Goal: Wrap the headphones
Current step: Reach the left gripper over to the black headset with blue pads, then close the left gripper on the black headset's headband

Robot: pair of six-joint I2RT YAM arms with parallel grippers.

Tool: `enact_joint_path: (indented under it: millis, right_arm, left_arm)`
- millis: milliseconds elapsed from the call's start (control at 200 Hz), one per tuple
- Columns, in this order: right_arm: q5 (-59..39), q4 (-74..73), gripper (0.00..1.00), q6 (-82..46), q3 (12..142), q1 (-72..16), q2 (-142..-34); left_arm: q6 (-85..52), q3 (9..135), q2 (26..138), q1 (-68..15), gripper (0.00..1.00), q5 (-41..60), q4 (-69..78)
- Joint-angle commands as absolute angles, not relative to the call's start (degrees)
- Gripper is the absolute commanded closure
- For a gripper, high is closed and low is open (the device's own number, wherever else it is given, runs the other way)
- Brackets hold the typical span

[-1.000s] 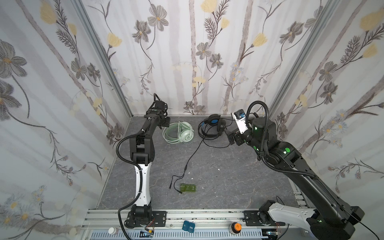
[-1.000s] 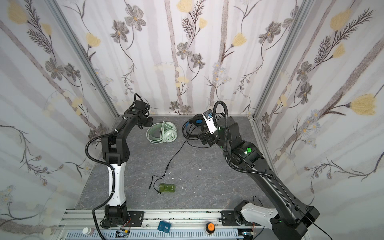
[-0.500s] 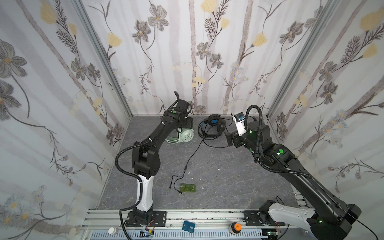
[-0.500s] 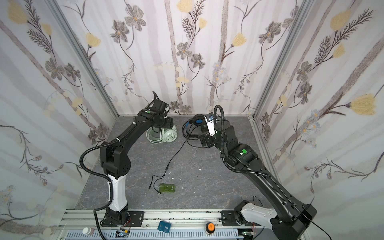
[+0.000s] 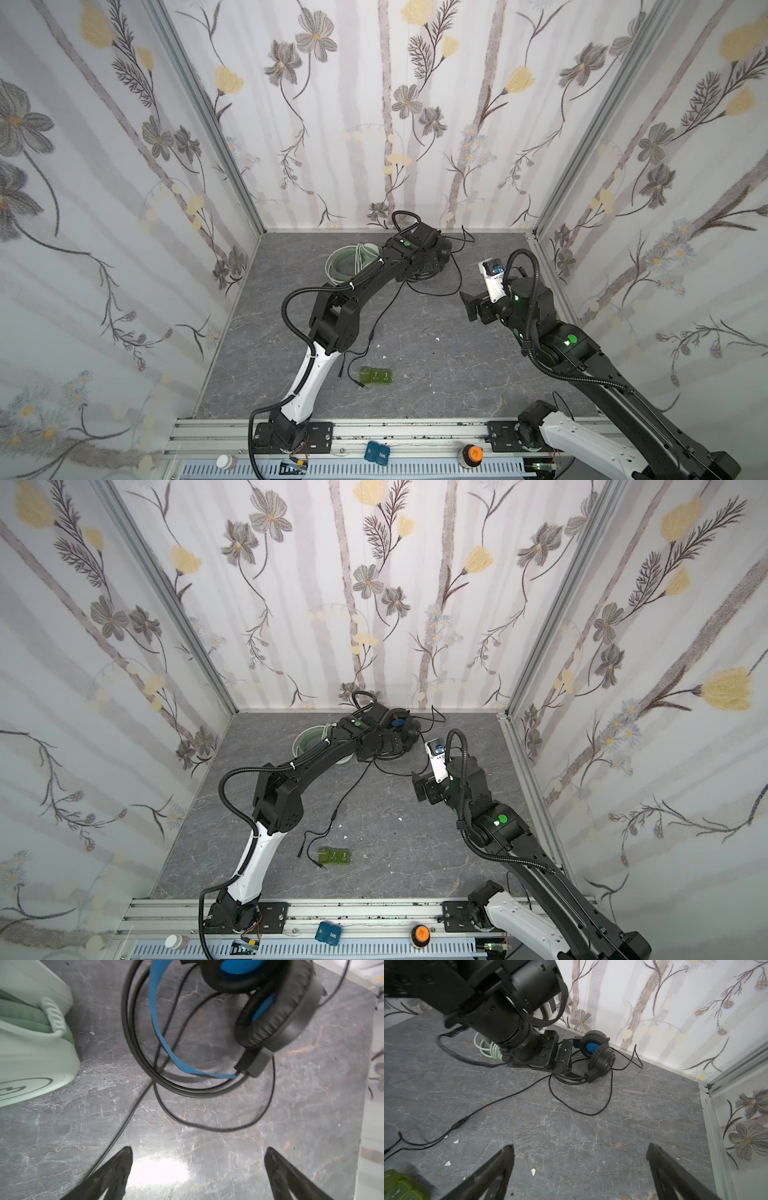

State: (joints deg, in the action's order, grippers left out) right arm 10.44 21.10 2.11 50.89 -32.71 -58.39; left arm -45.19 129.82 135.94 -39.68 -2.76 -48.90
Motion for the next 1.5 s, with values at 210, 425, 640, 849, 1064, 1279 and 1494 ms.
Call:
enact_joint_path:
  millis: [210, 425, 640, 849, 1064, 1279, 1494]
  right_arm:
    - [8.0, 16.1, 0.0, 3.6, 50.2, -32.2, -58.7]
    - [7.2, 15.2, 0.0, 5.1, 49.3, -31.6, -58.2]
    - [7.2, 15.0, 0.0, 4.6, 49.5, -31.2, -58.5]
    - [8.1, 15.9, 0.0, 4.5, 49.0, -30.9, -57.2]
    - [8.7, 16.0, 0.0, 4.3, 49.4, -30.8, -57.3]
    - [8.1, 15.6, 0.0, 2.9, 47.8, -29.2, -55.8]
    - [6.7, 15.9, 0.0, 0.3, 45.7, -24.8, -53.1]
  left_arm:
    - [-54.2, 146.9, 149.1, -37.4, 0.0, -4.3, -57.3]
    - [-56.9, 146.7, 151.9, -36.8, 0.03, -4.8, -53.9]
    - [-58.2, 146.6, 154.5, -37.5, 0.27, -3.4, -51.5]
    - [-56.9, 144.9, 154.0, -38.5, 0.58, -2.3, -49.8]
    - [-51.5, 142.0, 150.5, -40.4, 0.84, -2.1, -49.7]
    - [-43.3, 141.5, 145.8, -44.5, 0.98, -0.9, -53.2]
    - [-39.3, 141.1, 142.3, -48.7, 0.99, 2.1, -61.0]
